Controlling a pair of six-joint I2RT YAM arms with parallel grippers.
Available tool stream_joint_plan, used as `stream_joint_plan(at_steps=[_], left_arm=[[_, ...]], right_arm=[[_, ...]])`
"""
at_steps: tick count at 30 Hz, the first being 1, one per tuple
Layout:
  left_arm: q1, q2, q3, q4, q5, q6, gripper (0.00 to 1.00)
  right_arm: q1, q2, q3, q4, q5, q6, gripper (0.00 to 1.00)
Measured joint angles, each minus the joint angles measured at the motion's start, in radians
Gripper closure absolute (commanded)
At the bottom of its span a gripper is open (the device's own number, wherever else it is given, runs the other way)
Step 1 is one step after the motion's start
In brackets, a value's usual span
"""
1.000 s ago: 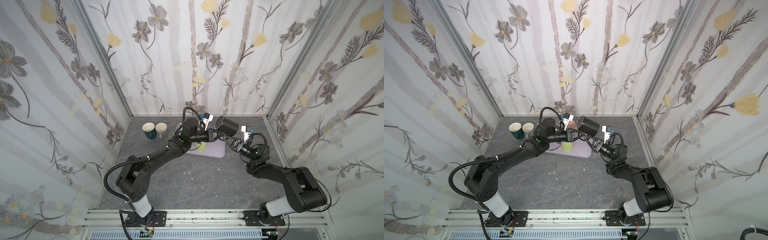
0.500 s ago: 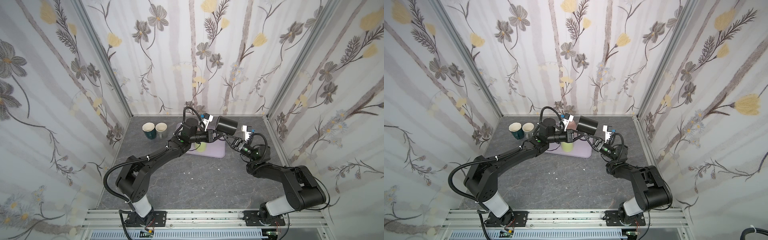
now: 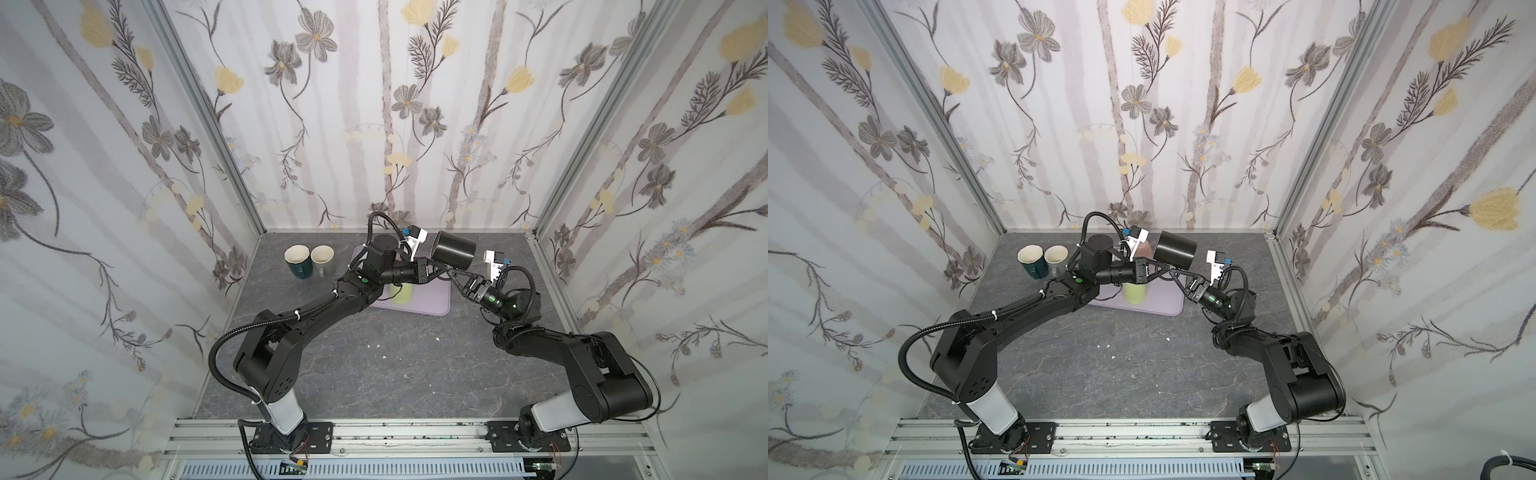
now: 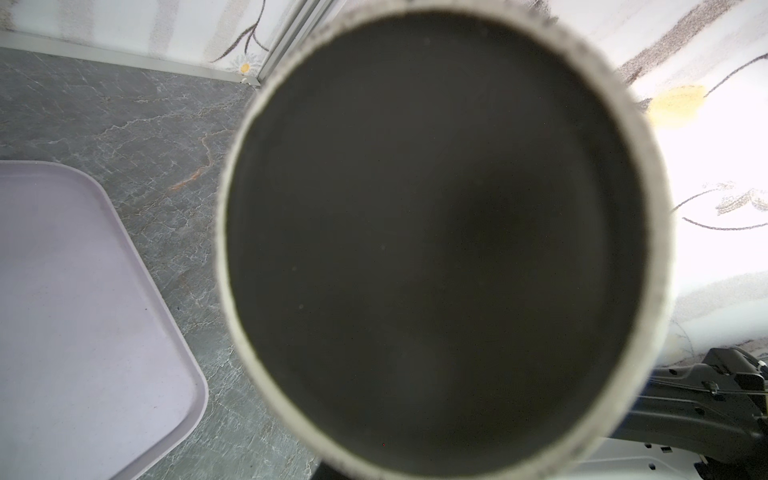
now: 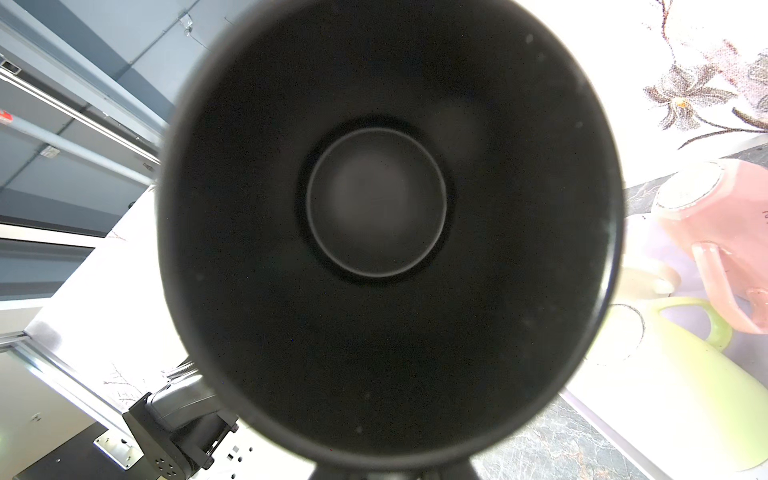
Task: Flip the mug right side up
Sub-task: 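Open the left gripper off the black mug while right gripper holds the handle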
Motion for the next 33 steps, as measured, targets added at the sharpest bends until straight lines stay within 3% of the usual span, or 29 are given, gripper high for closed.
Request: stream_joint_plan(at_steps=[2,5,6,13,22,33], left_arm=[[-0.001,0.0,0.001,0.002,0.0,0.0,0.75],[-0.002,0.0,0.002,-0.001,-0.006,-0.011,0.36],[-0.003,0.0,0.002,-0.014,-0.019,-0.019,0.02],[0.009,-0.011,-0.007,-0.056,-0.082,-0.042,0.0],[0.021,-0.058,-0.049,-0.014,-0.111,-0.046,0.0],[0.03,-0.058,-0.069,-0.007,-0.127,-0.064,0.0]], right_arm=[[0.0,-0.007,0.0,-0.005,0.002,-0.005,1.0],[0.002,-0.014,0.0,-0.008,-0.002,-0.034,1.0],[0.002,-0.018,0.0,-0.002,-0.003,-0.043,1.0],[0.001,-0.011,-0.009,0.042,0.025,-0.058,1.0],[-0.003,0.013,-0.016,-0.043,0.031,-0.07,1.0],[-0.006,-0.138,-0.004,-0.329,0.107,-0.239,1.0]])
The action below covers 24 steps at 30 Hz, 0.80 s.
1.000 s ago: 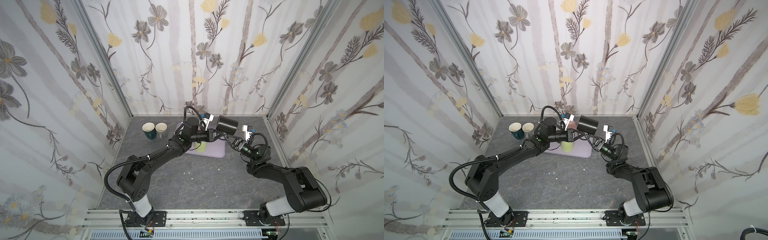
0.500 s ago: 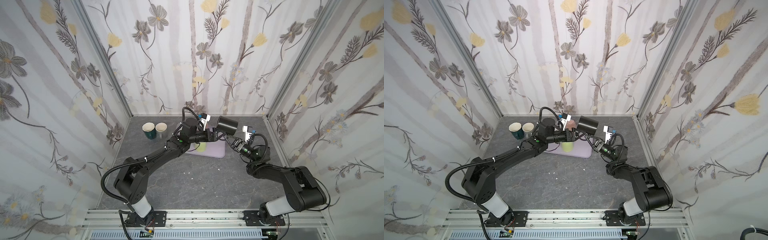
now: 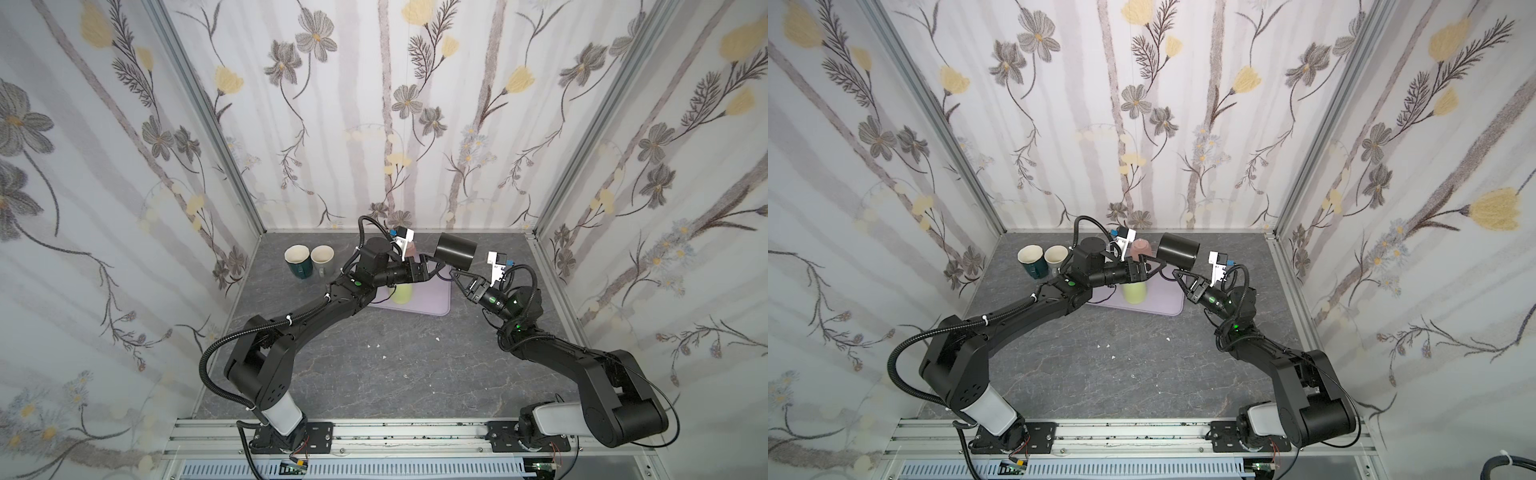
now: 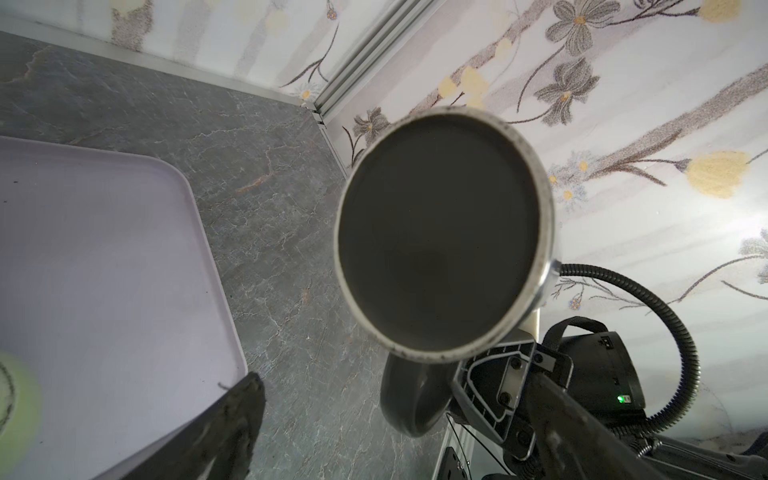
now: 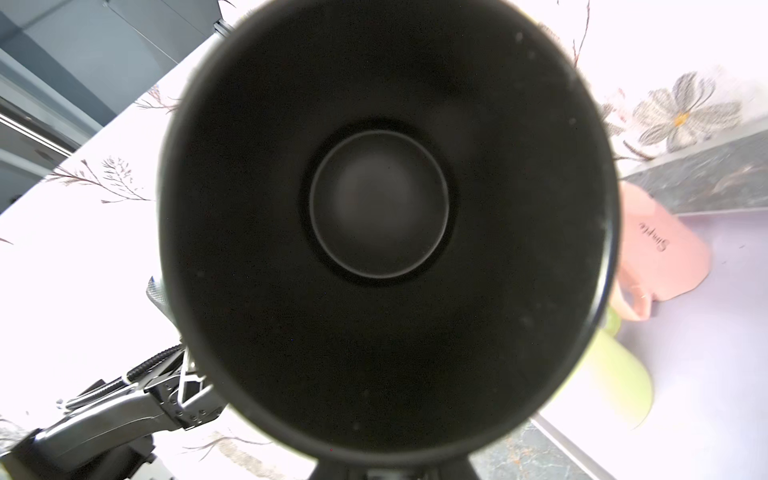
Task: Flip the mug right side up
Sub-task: 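Open the left gripper off the black mug while right gripper holds the handle, then carry the black mug past the tray and lower it upright with right gripper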
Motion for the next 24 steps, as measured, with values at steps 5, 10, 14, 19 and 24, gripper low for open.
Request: stream_joint_plan(at_steps=[5,10,14,19,24], left_arm=[[0.002,0.0,-0.008,0.008,0.0,-0.008,0.0],[0.005,-0.019,-0.025,0.01,-0.011,-0.011,0.0],[0.008,-0.037,-0.04,0.009,-0.026,0.002,0.0],[0.009,-0.051,-0.051,0.001,-0.037,0.012,0.0],[0.011,-0.06,-0.057,-0.02,-0.055,0.032,0.0]], right_arm=[[-0.003,-0.026,0.0,-0.101,0.032,-0.048,1.0],[-0.003,-0.081,0.027,-0.274,0.1,-0.131,1.0],[-0.006,-0.139,0.071,-0.463,0.206,-0.226,1.0],[-0.023,-0.172,0.108,-0.662,0.355,-0.312,1.0],[-0.036,-0.175,0.121,-0.809,0.453,-0.357,1.0]])
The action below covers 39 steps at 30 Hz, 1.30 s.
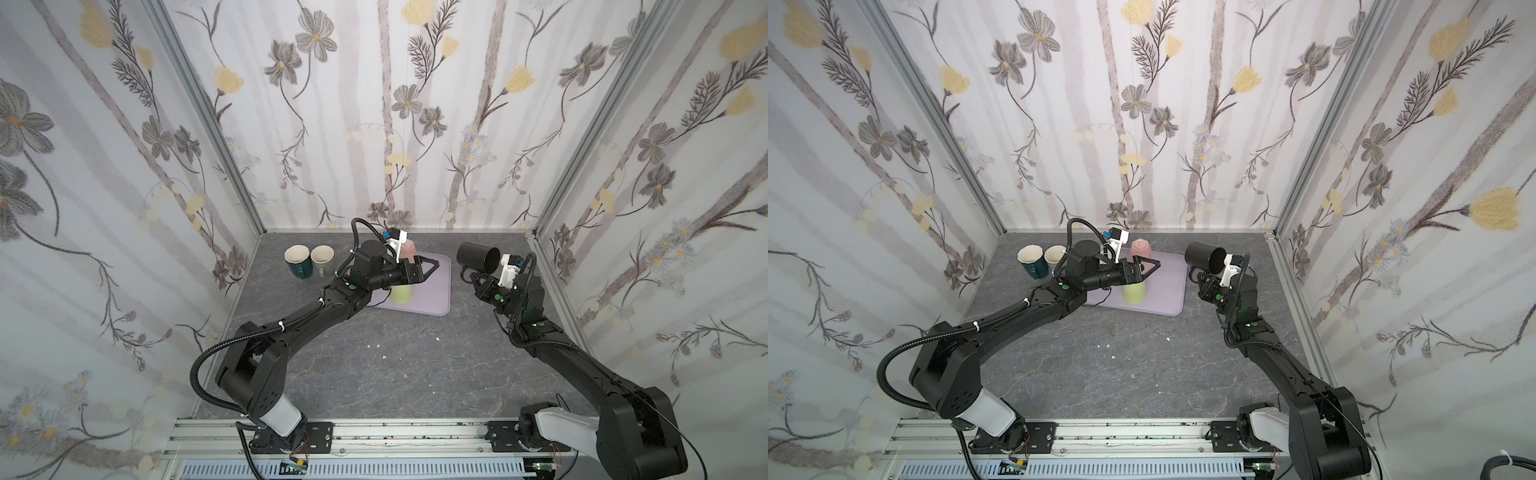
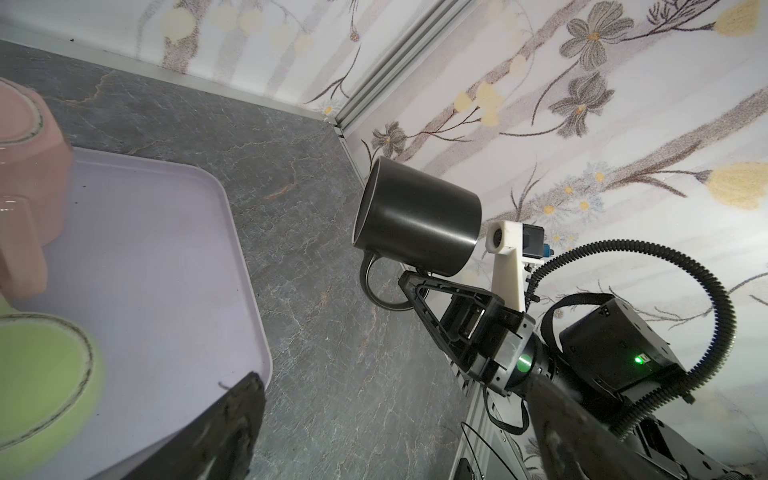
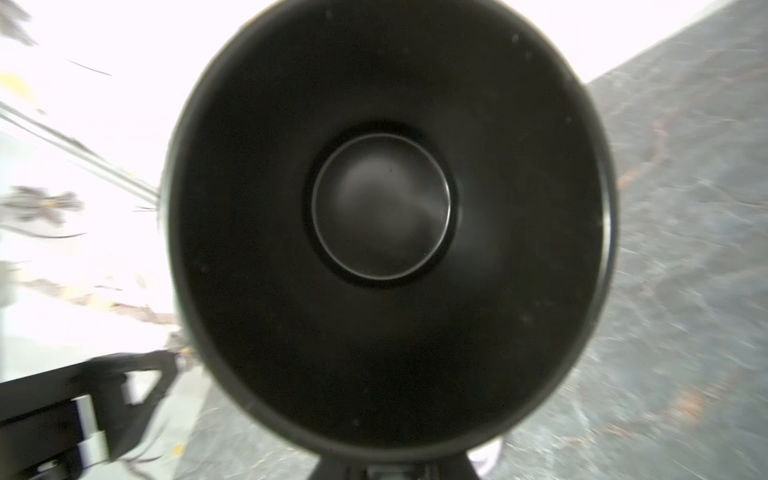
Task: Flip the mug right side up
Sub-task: 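Carry the black mug past the tray and lower it upright with right gripper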
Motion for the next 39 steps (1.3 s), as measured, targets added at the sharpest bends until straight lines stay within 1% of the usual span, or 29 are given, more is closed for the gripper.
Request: stream_joint_plan(at_steps=[8,12,23,31,39], left_arm=[[0.0,-0.039,-0.024,-0.045,-0.031,0.032,0.0],[0.0,-0.078,-0.043,-0.084,-0.061,0.063,0.0],[0.0,-0.213,-0.112,-0.224,-0.223,0.198,0.0],[0.002,-0.254,-0.169,-0.261,-0.322,0.254,0.0],[0.004,-0.268,-0.197,-0.28,-0.364,0.28,0.0]], right_arm=[[-0.018,-0.001,0.02,-0.112,0.089,-0.039,1.0],[-0.029,0.0,0.035,-0.146,0.104,-0.053,1.0],[-0.069,0.064,0.111,-0.228,0.151,-0.095,1.0],[-0.081,0.183,0.254,-0.308,0.245,-0.144,1.0],[-0.086,0.359,0.423,-0.398,0.321,-0.18,1.0]])
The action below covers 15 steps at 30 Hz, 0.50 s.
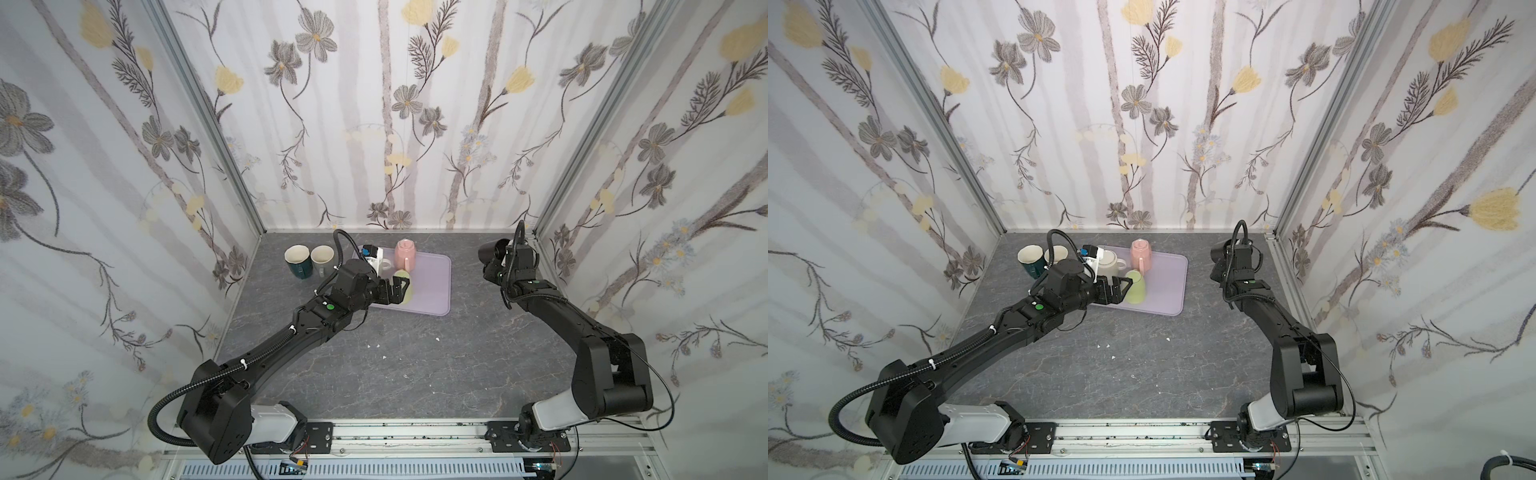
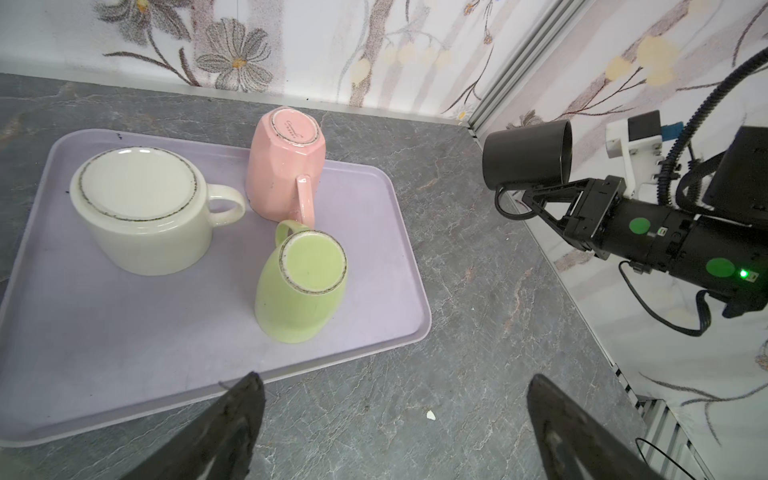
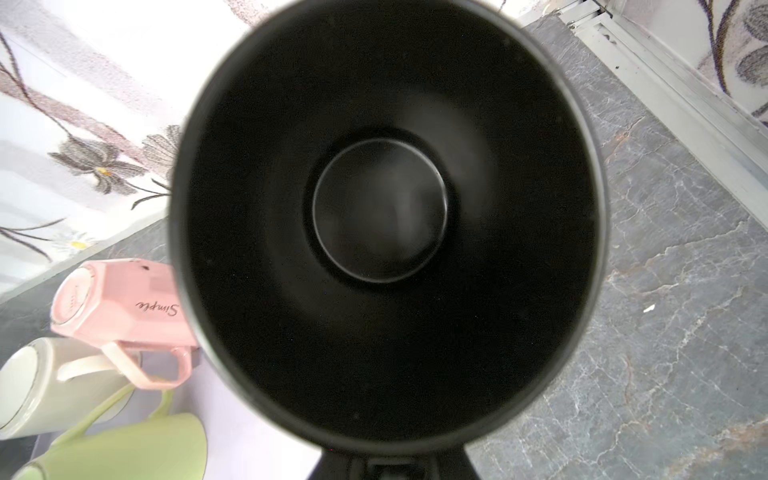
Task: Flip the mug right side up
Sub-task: 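Carry the black mug past the tray and lower it upright with right gripper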
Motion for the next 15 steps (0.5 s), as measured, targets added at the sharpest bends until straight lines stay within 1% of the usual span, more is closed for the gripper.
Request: stream_joint_plan(at_steps=[7,15], left_arm=[[0.003,-0.031,-0.038,-0.01,-0.03,0.014,0.0],[0.009,-0.043,-0.059,-0.013,-0.061,0.035,0.0]], right_arm=[[-0.004,0.109,0.11,-0.043,0.051,-0.026,1.0],[-0.018,0.227,0.222,-0.106,0.051,-0.043,1.0]])
